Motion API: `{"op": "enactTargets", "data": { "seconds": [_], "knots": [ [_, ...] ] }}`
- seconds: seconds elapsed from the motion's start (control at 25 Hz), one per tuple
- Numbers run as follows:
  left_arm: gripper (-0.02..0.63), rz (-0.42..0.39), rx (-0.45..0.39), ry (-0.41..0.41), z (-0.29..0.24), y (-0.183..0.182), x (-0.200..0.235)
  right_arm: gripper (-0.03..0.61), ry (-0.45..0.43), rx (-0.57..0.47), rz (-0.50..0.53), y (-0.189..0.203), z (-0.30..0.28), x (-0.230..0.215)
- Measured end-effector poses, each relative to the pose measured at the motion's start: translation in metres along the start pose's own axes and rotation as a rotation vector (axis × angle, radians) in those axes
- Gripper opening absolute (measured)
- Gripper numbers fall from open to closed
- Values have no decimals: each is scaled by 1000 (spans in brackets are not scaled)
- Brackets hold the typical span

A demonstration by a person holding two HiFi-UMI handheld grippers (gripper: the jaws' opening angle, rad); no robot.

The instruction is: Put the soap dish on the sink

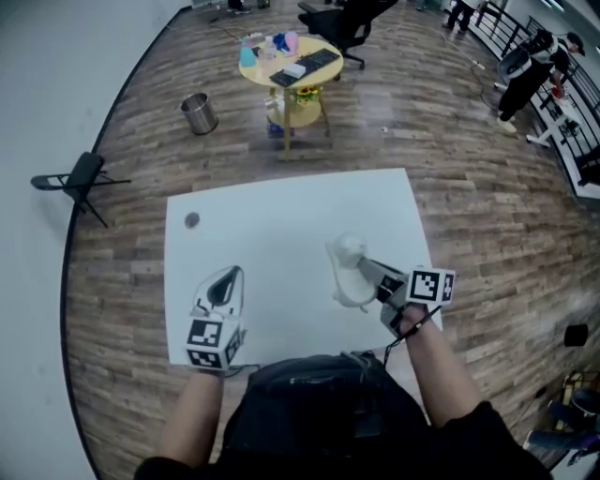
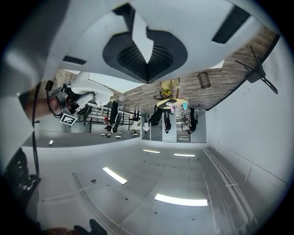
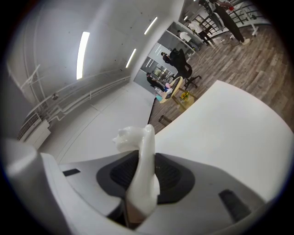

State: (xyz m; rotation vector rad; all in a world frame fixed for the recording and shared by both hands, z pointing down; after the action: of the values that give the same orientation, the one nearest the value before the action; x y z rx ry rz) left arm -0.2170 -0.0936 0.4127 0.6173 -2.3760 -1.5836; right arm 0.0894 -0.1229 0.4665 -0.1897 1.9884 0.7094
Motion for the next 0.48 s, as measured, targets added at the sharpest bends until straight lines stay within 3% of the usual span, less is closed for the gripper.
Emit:
{"op": "enactTargets", "data": {
  "seconds": [0.48],
  "knots": [
    [-11,5,37,18,-10,6,0,118,15,17,-27,5,-7,-12]
  ]
}}
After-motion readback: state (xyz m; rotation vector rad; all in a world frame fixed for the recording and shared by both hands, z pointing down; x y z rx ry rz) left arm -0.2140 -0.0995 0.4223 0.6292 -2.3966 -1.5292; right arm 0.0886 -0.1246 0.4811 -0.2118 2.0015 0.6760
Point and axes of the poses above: the fingertips, and each gripper's own axes: z backward along the fingers, x to its left, y out of its underside, the point moved 3 cm from there along z, backward along the fingers, and after that the axes turned 3 degrees about -z, right-handed, at the moved point
